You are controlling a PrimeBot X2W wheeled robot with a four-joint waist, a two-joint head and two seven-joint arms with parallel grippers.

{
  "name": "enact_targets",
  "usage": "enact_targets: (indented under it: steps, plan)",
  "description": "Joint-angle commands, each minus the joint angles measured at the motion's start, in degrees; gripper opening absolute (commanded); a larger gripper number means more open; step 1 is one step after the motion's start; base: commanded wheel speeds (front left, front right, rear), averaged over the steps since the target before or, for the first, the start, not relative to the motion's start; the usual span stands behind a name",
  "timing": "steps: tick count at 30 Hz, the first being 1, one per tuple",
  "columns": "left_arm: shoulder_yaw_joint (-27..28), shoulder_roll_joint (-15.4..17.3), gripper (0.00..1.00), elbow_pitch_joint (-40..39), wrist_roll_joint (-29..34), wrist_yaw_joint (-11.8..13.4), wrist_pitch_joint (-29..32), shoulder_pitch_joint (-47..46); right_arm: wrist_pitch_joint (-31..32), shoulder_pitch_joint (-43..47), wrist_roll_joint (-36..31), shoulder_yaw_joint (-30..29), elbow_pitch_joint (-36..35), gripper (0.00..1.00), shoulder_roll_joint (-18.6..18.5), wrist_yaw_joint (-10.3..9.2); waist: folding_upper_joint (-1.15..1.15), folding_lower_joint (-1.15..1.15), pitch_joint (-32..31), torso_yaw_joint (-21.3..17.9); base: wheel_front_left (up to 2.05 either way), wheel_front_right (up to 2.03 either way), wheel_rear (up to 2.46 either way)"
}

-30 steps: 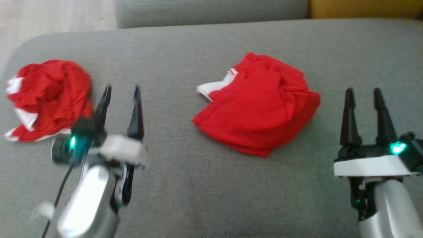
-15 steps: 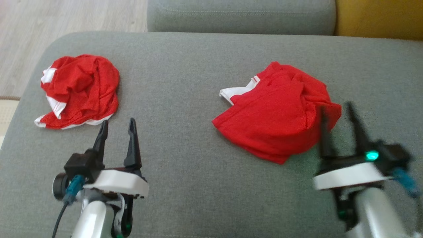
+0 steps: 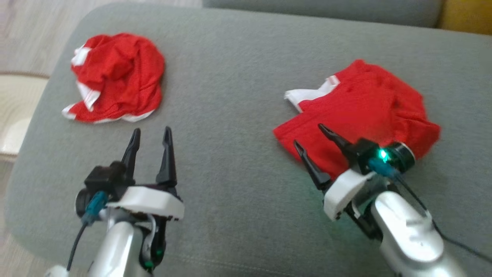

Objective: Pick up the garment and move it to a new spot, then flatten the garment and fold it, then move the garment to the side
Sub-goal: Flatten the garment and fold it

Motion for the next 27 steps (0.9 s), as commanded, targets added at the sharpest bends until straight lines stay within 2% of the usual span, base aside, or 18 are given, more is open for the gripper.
enact_targets:
  steps: [1, 8, 17, 18, 19, 27]
  plan:
    - [0.6, 0.2, 1.0, -1.7, -0.9, 0.6, -0.7, -3.7, 1.2, -3.8, -0.1, 2.1, 0.8, 1.0, -0.9, -0.05, 0.0, 0.0, 2.5, 2.9, 0.0, 0.0, 0.0]
    - [-1.6, 0.2, 1.0, -1.7, -4.2, 2.0, -0.7, -5.0, 2.8, -10.7, -0.7, 8.6, 9.1, 1.0, -4.3, -0.05, 0.0, 0.0, 5.2, 6.9, 0.0, 0.0, 0.0]
    - [-2.2, 0.2, 1.0, -1.9, -5.1, 2.3, -0.7, -5.3, 2.9, -14.4, -0.4, 10.9, 17.1, 1.0, -5.0, -0.05, 0.0, 0.0, 6.4, 9.3, 0.0, 0.0, 0.0]
    - [-2.2, 0.2, 1.0, -1.9, -5.2, 2.3, -0.7, -5.3, 2.7, -14.7, -0.3, 10.8, 17.8, 0.47, -4.8, -0.05, 0.0, 0.0, 6.4, 9.3, 0.0, 0.0, 0.0]
    - [-2.3, 0.2, 1.0, -2.0, -5.2, 2.4, -0.7, -5.3, 2.2, -14.9, 0.0, 10.5, 18.3, 0.0, -4.6, -0.05, 0.0, 0.0, 6.4, 9.4, 0.0, 0.0, 0.0]
    - [-1.7, 0.2, 1.0, -1.3, -4.9, 2.4, -0.7, -4.9, -3.0, -16.5, 2.8, 6.6, 19.3, 0.0, -1.4, -0.05, 0.0, 0.0, 3.9, 6.7, 0.0, 0.0, 0.0]
